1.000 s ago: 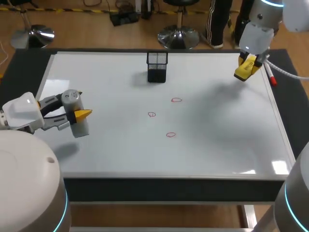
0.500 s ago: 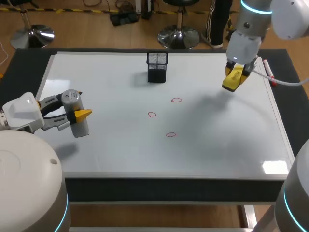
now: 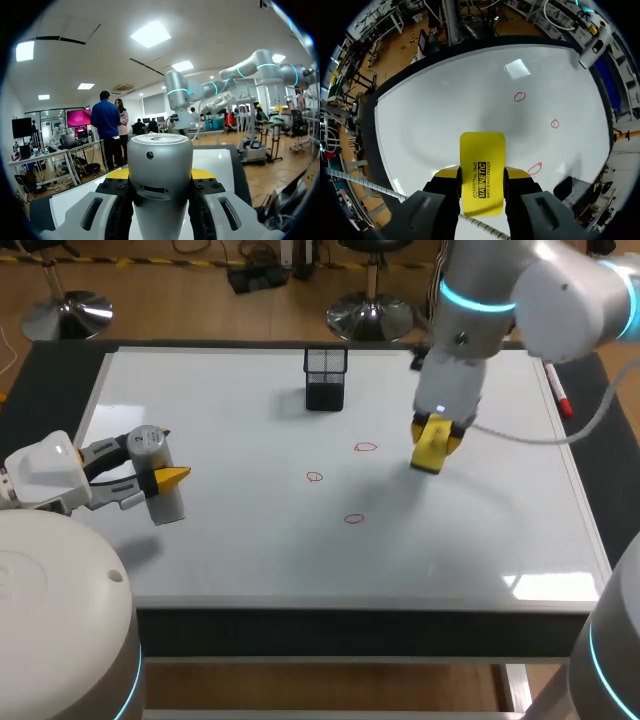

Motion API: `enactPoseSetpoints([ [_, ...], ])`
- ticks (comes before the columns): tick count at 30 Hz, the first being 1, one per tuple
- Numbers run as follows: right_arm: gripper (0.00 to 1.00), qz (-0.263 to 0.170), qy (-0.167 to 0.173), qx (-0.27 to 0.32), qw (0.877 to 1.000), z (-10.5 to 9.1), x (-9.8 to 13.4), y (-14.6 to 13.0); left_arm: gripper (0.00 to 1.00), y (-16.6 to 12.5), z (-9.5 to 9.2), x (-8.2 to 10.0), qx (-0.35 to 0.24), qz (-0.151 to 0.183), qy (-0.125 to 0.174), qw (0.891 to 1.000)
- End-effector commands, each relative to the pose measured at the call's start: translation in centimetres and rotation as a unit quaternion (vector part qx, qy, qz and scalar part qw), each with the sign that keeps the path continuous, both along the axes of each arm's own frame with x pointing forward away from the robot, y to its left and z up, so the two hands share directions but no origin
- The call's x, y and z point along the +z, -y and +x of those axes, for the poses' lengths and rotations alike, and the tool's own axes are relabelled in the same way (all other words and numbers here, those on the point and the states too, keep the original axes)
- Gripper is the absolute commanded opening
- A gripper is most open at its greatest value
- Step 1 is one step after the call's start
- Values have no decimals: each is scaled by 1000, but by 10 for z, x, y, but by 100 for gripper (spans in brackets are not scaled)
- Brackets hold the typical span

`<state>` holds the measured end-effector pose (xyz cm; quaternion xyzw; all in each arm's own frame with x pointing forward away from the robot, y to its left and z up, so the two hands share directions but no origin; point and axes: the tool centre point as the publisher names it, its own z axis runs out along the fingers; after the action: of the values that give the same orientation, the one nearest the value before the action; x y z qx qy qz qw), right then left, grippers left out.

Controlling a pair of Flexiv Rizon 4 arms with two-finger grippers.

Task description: Pick up the inspection probe, press it on each red-marked spot on the whiteboard one by one, put down the probe, pick up the eraser, and wipe off all the red marks.

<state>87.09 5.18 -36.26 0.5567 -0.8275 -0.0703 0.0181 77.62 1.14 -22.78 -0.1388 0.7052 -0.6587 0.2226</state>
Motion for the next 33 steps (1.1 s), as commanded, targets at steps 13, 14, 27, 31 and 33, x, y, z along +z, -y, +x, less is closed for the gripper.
enactPoseSetpoints([
  [13,0,-15,3,137,990,-19,-22,-130,0,1,0,1,1,0,0,1000],
  [14,0,-13,2,146,989,-19,-22,-137,0,1,0,1,1,0,0,1000],
  [27,0,-17,1,208,978,-15,-35,-198,0,1,0,1,1,0,0,1000],
  [31,0,-16,1,214,977,-12,-38,-207,0,1,0,1,1,0,0,1000],
  [33,0,-16,0,216,976,-9,-41,-210,0,1,0,1,1,0,0,1000],
])
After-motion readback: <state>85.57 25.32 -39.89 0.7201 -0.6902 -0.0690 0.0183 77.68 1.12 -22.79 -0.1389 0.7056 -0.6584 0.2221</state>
